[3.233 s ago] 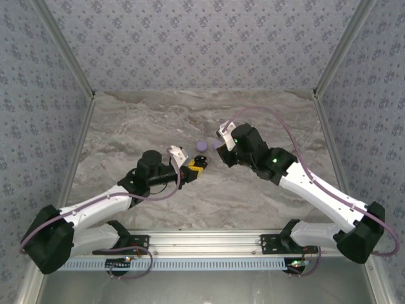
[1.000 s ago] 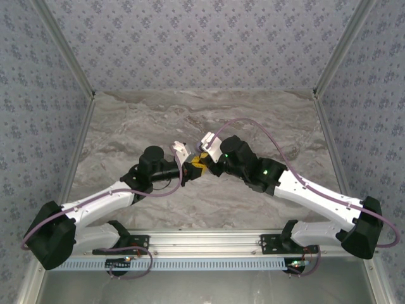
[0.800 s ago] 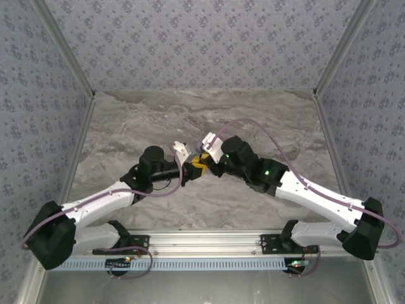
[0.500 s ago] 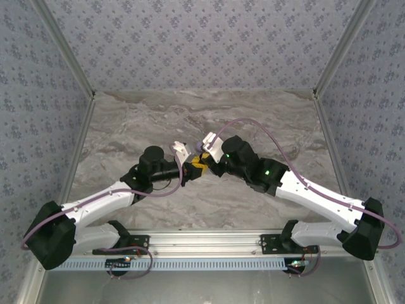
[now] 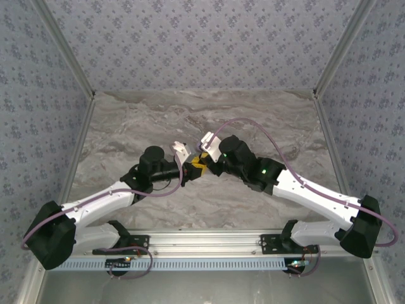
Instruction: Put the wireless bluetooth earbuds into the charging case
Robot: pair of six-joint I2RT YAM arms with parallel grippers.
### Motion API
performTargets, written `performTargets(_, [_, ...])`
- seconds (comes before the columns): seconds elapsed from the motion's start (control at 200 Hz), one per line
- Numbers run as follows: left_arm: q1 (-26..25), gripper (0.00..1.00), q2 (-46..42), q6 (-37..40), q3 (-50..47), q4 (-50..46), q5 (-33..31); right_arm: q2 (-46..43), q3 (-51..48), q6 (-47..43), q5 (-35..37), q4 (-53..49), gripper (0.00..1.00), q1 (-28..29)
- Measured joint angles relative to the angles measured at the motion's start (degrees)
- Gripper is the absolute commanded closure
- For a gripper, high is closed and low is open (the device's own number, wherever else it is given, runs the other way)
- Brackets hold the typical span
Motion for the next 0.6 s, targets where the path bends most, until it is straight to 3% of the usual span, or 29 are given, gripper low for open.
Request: performTargets(0.6, [0.0, 0.97, 0.0, 0.0, 0.0, 0.1, 0.0, 0.0, 0.0, 0.1, -1.5, 1.0, 0.76, -0.1])
